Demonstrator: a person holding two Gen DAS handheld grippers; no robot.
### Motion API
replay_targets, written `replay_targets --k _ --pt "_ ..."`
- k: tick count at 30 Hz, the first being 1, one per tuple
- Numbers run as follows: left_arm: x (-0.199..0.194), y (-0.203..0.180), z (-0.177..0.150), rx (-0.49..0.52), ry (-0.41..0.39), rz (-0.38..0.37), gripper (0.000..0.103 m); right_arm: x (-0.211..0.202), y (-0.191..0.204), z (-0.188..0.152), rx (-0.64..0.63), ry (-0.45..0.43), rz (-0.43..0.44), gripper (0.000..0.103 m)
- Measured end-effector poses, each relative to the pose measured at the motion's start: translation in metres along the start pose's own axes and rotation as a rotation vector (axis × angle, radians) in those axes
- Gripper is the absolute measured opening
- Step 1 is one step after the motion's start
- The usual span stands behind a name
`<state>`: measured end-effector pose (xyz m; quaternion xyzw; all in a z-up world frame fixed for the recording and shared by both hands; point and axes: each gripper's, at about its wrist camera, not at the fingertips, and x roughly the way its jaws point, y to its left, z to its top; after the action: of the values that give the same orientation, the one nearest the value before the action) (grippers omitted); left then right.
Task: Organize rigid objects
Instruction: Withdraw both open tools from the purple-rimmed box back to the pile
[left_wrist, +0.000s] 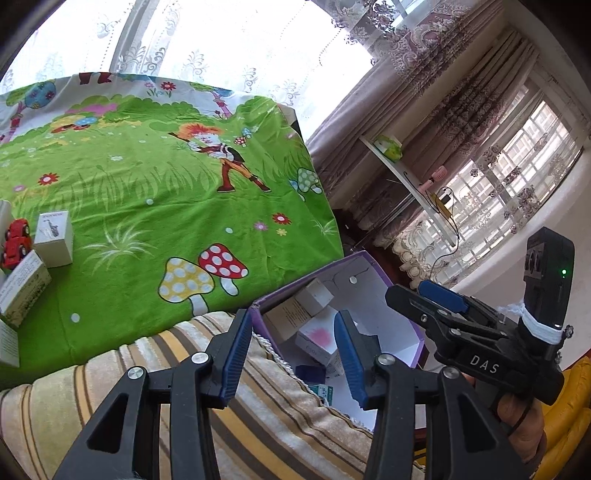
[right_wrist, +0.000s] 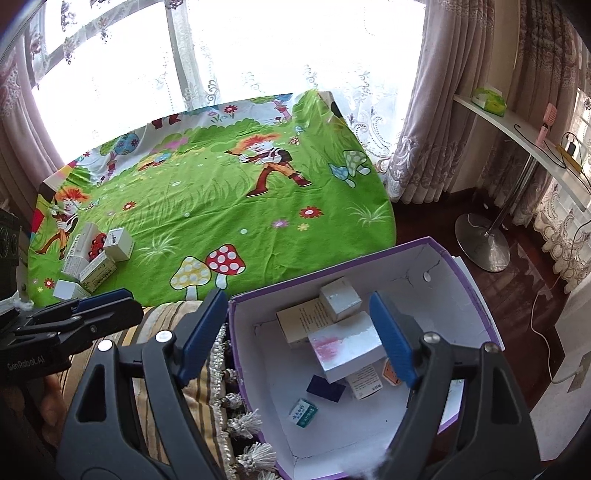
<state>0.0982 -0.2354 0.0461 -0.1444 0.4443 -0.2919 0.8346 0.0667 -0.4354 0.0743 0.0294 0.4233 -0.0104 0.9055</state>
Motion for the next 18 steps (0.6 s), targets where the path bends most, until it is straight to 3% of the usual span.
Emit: replay_targets --k 11,18 --pt "-0.044 0.049 0.014 -0.038 -0.115 0.178 0.077 0.009 0.051 0.004 -0.034 0.024 0.096 0.082" --pt "-0.067 0.09 0.016 -0.095 -0.129 0.317 0.082 0.018 0.08 0.001 -0.08 0.044 0.134 0.082"
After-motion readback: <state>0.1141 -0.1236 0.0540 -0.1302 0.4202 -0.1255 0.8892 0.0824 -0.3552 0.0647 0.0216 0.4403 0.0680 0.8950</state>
